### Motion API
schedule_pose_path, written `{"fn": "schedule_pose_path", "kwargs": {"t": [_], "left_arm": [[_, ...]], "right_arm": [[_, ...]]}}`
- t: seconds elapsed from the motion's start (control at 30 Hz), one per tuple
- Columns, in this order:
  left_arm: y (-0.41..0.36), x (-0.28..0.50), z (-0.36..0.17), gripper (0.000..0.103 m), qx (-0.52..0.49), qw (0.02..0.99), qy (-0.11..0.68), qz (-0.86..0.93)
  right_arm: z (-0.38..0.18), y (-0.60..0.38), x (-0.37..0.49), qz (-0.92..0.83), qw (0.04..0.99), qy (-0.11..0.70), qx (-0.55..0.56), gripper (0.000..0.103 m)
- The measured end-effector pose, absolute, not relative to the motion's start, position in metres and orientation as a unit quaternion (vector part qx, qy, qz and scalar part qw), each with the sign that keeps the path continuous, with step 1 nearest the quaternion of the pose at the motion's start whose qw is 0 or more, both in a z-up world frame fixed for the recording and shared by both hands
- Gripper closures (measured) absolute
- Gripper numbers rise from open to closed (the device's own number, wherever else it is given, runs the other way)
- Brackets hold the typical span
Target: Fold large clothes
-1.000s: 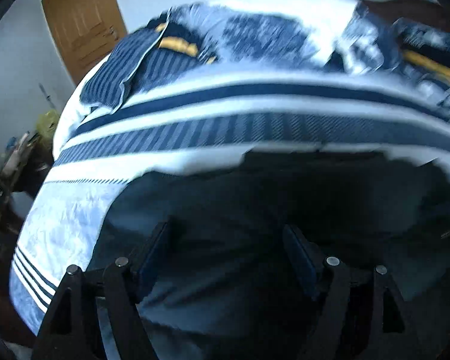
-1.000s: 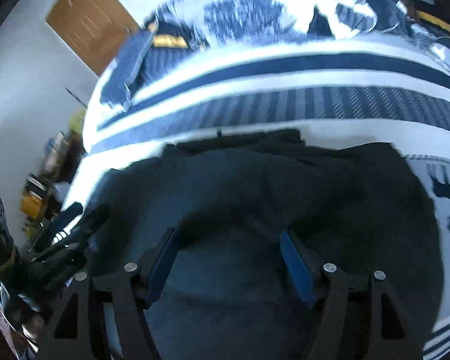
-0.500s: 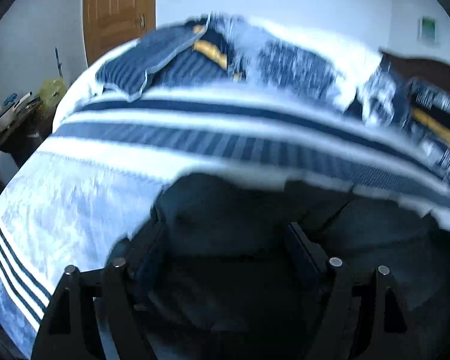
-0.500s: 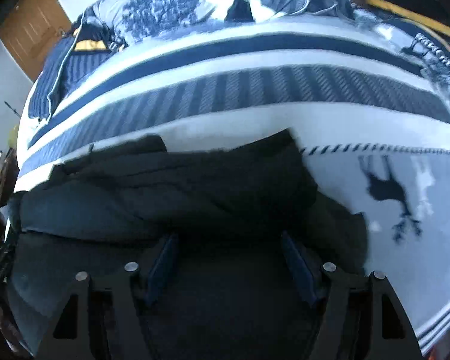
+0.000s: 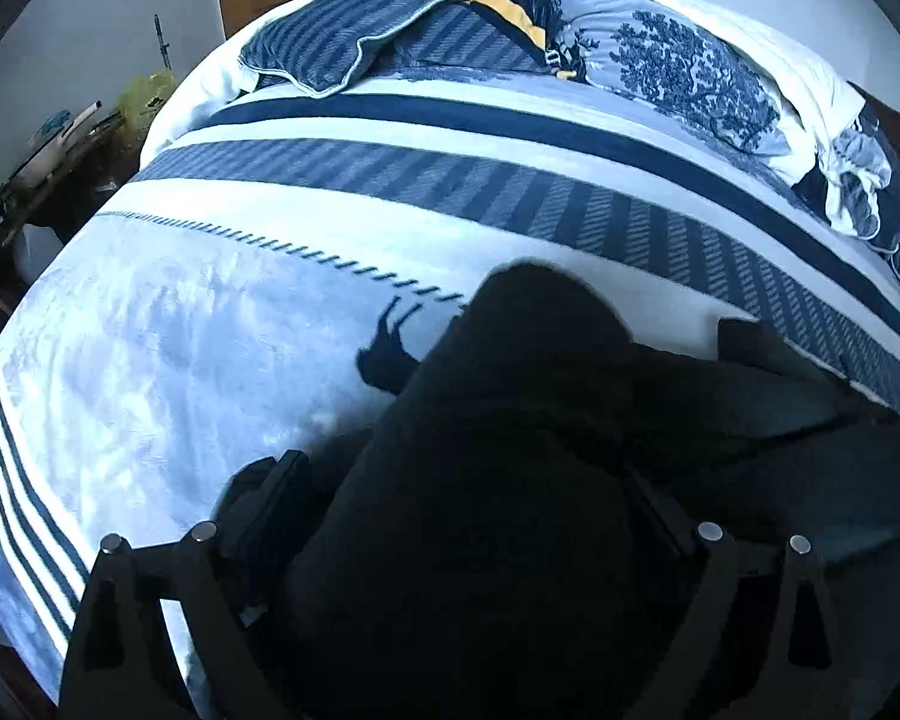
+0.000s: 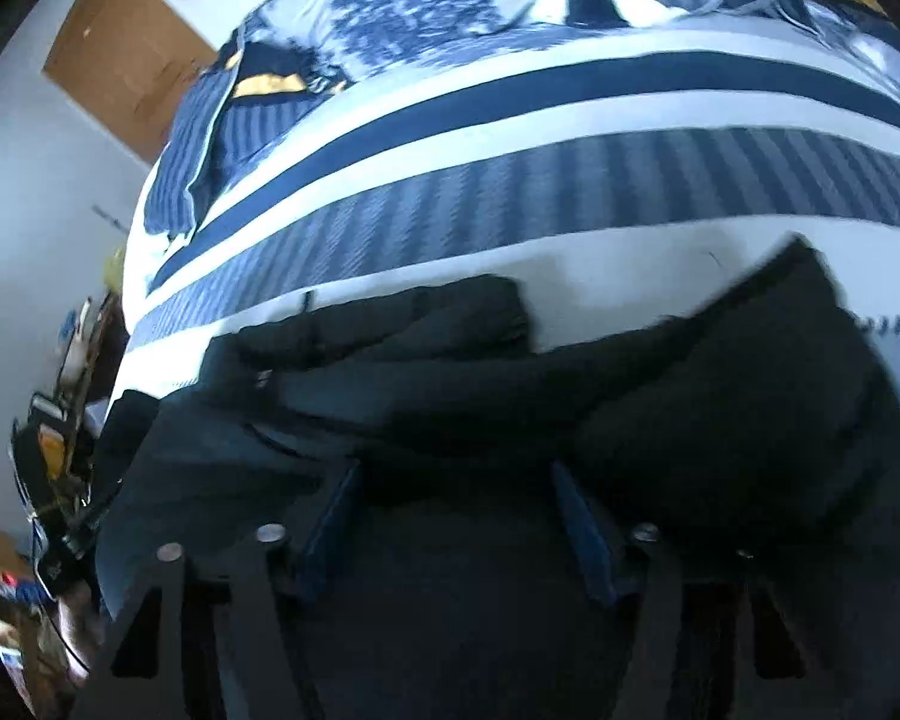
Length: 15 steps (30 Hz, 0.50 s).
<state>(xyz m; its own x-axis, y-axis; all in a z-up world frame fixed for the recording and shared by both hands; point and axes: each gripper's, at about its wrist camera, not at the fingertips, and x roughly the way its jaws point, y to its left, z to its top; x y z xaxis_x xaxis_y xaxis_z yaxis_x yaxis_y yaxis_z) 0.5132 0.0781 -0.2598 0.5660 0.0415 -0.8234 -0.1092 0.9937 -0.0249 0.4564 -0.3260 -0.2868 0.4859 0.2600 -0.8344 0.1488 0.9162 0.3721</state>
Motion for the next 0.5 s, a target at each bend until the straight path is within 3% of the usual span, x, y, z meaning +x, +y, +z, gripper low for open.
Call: {"fn": "schedule_pose_path", "kwargs": {"t": [0.1,0.2,0.3,0.4,0.5], "left_arm": [[0.081,0.468,-0.219,0.008,-0.024,0.920,0.391,0.018],[0.092,0.415,-0.200,0.008,-0.010,0.934,0.357,0.007],[0.106,0.393,-0.216,0.008,-0.028,0.930,0.365,0.002],[0.114,0.398,-0.246,0.008,-0.024,0.905,0.424,0.038],[0.127,0.367,-0.230,0.008,-0.080,0.919,0.386,0.032]], "right_arm": [[-0.262,-0.336,0.431,-0.019,0.853,0.499,0.151,0.039],[-0.236,-0.348,0.375,-0.033,0.883,0.450,0.131,0.027],[-0.248,-0.373,0.330,-0.028,0.880,0.441,0.176,0.027],[-0.280,-0.395,0.313,-0.081,0.861,0.464,0.193,0.027],[-0.279,-0.413,0.299,-0.097,0.844,0.456,0.263,0.027]]}}
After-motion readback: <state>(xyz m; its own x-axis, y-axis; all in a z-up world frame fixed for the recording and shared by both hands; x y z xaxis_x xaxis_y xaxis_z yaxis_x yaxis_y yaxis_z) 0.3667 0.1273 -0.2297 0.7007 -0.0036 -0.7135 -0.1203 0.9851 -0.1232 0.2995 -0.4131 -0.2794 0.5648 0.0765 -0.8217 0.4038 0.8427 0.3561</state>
